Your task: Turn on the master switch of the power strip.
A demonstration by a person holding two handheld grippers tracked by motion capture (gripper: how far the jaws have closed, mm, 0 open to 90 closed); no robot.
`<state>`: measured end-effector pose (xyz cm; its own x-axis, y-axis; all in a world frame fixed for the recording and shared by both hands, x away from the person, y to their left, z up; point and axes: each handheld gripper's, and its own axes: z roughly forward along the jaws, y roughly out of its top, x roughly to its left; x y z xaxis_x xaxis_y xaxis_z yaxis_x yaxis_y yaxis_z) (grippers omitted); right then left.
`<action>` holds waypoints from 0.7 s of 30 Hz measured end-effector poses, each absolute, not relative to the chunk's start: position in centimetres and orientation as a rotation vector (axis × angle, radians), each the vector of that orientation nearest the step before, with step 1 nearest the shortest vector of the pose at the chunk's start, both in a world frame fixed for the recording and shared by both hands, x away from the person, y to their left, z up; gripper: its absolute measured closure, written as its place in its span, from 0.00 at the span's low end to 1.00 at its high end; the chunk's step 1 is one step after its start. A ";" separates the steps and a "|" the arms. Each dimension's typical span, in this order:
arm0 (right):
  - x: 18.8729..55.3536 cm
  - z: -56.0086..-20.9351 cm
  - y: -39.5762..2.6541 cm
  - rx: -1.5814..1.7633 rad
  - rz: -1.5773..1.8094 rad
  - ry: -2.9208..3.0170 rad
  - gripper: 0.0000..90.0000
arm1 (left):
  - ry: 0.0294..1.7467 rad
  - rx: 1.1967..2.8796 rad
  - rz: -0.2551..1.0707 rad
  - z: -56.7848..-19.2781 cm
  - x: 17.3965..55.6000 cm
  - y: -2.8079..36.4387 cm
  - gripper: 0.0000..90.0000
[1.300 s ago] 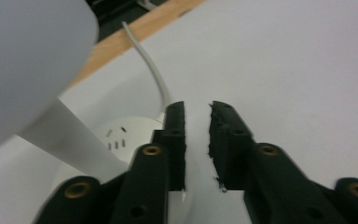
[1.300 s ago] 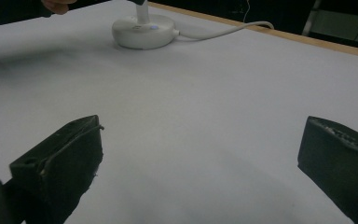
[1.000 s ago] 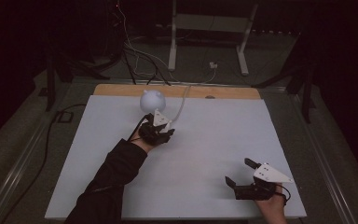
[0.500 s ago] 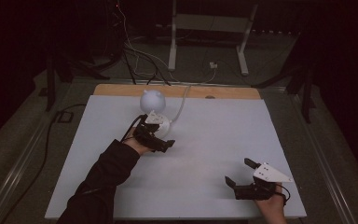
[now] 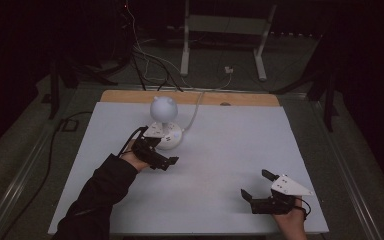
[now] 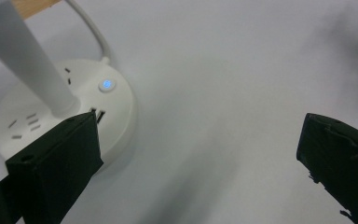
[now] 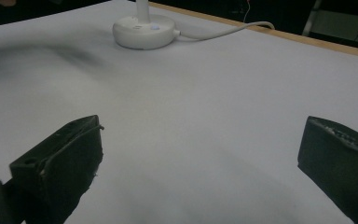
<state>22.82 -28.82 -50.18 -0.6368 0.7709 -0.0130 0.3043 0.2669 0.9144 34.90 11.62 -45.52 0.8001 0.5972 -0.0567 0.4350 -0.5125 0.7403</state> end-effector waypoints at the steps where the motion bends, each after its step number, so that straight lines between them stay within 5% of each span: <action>1: 22.8 -50.2 -28.8 0.969 1.346 2.082 0.00 | 0.754 2.195 0.254 -45.5 34.7 11.8 0.00; 21: 22.7 -50.1 -28.7 0.965 1.339 2.080 0.00 | 0.738 2.208 0.237 -46.4 30.7 16.3 0.00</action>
<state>22.72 -28.65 -50.15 -0.6355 0.7718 -0.0208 0.3008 0.2723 0.9140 30.74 16.26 -46.43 0.8137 0.5777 -0.0644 0.4320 -0.5270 0.7319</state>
